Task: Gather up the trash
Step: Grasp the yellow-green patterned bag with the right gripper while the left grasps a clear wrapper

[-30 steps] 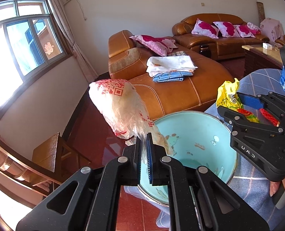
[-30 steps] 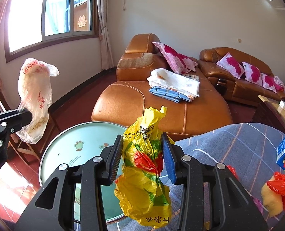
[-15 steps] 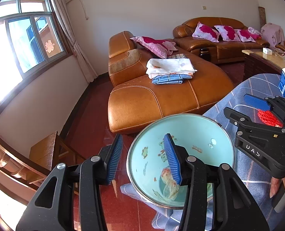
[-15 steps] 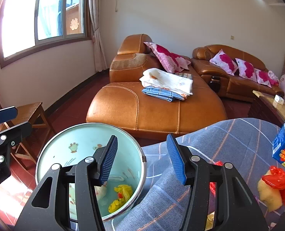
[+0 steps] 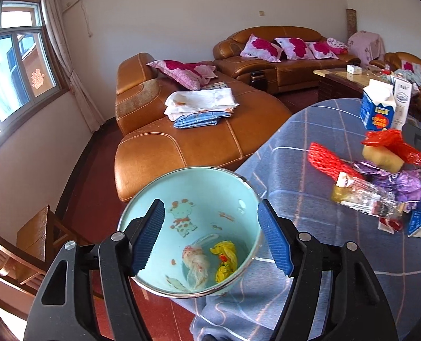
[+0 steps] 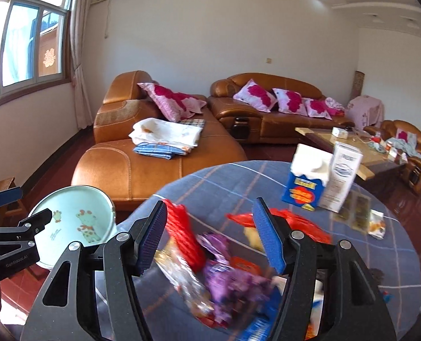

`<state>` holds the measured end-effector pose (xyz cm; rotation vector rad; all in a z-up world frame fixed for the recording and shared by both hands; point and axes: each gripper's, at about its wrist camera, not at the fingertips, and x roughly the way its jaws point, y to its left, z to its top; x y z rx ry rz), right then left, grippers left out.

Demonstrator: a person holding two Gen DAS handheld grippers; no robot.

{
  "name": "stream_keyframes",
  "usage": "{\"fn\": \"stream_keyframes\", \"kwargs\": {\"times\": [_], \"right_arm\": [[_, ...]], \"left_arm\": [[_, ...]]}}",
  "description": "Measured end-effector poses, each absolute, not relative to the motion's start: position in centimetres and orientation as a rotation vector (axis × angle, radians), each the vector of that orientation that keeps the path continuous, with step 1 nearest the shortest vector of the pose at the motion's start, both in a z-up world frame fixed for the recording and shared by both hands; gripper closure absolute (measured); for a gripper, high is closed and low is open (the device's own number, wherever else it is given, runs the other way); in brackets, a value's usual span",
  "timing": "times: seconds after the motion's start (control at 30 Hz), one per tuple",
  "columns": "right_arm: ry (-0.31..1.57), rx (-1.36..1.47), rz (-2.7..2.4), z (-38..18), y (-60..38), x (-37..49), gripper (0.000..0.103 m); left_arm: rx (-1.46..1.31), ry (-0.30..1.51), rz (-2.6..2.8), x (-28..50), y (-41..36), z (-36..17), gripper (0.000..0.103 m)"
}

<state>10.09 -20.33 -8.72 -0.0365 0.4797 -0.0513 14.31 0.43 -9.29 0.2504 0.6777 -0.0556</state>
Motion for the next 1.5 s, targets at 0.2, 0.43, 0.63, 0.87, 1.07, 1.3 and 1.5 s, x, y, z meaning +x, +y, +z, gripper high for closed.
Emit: {"fn": "stream_keyframes", "kwargs": {"times": [0.2, 0.43, 0.63, 0.87, 1.07, 1.3, 1.5], "right_arm": [[0.473, -0.001, -0.257, -9.1, -27.5, 3.4, 0.037], [0.556, 0.066, -0.347, -12.3, -32.0, 0.3, 0.037], [0.58, 0.077, -0.317, -13.2, -32.6, -0.2, 0.037], [0.614, 0.089, -0.291, -14.3, -32.7, 0.0, 0.037], [0.621, 0.088, -0.275, -14.4, -32.5, 0.3, 0.037], [0.623, 0.089, -0.272, -14.6, -32.4, 0.4, 0.037], [0.626, 0.103, -0.266, -14.7, -32.6, 0.3, 0.038]], "left_arm": [[0.275, 0.677, -0.181, 13.7, -5.5, -9.9, 0.03], [0.242, 0.717, -0.241, 14.2, -10.0, -10.7, 0.026], [0.281, 0.734, -0.276, 13.4, -13.0, -12.2, 0.02], [0.334, 0.762, -0.301, 12.9, -13.7, -14.2, 0.021], [0.274, 0.848, -0.419, 13.2, -12.2, -14.9, 0.075], [0.262, 0.832, -0.446, 12.9, -11.0, -14.5, 0.098], [0.257, 0.804, -0.47, 12.1, -10.2, -13.1, 0.1]]}}
